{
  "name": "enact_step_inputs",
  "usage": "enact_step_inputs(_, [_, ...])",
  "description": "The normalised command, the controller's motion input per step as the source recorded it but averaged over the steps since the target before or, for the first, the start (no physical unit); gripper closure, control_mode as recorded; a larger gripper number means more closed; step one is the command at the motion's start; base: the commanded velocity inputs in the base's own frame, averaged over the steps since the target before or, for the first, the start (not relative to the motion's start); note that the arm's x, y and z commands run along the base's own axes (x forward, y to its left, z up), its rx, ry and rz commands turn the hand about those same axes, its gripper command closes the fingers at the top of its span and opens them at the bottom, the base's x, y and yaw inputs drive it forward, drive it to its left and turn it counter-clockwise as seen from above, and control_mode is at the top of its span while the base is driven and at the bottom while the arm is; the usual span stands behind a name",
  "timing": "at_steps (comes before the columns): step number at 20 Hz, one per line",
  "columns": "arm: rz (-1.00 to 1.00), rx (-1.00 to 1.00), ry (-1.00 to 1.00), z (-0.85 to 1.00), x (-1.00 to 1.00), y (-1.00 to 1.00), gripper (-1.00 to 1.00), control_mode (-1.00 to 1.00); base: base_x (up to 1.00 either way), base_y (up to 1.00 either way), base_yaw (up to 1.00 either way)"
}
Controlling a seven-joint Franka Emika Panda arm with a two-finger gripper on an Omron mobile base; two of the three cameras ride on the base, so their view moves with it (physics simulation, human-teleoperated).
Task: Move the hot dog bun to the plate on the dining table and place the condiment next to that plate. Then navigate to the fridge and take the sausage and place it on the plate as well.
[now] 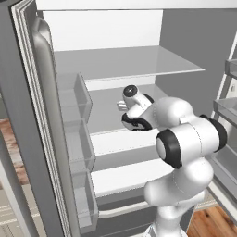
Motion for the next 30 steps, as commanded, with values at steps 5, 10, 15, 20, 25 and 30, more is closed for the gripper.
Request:
enact_step_inputs(5, [0.0,0.0,-0.17,-0.34,-0.03,0.0,1.0,-1.0,0.0,0.0,0.0])
enact_step_inputs(10, [0.0,0.0,-0.32,-0.12,-0.36,0.01,1.0,-1.0,0.0,0.0,0.0])
enact_step_inputs(15, [0.0,0.01,-0.11,0.21,-0.6,0.07,1.0,-1.0,0.0,0.0,0.0])
enact_step_inputs(20, [0.0,0.0,0.03,0.73,-0.6,0.08,1.0,-1.0,0.0,0.0,0.0])
enact_step_inputs(25, [0.0,0.0,0.18,0.77,-0.57,0.09,1.0,-1.0,0.0,0.0,0.0])
enact_step_inputs(30, [0.0,0.0,0.3,0.67,-0.51,0.13,1.0,-1.0,0.0,0.0,0.0])
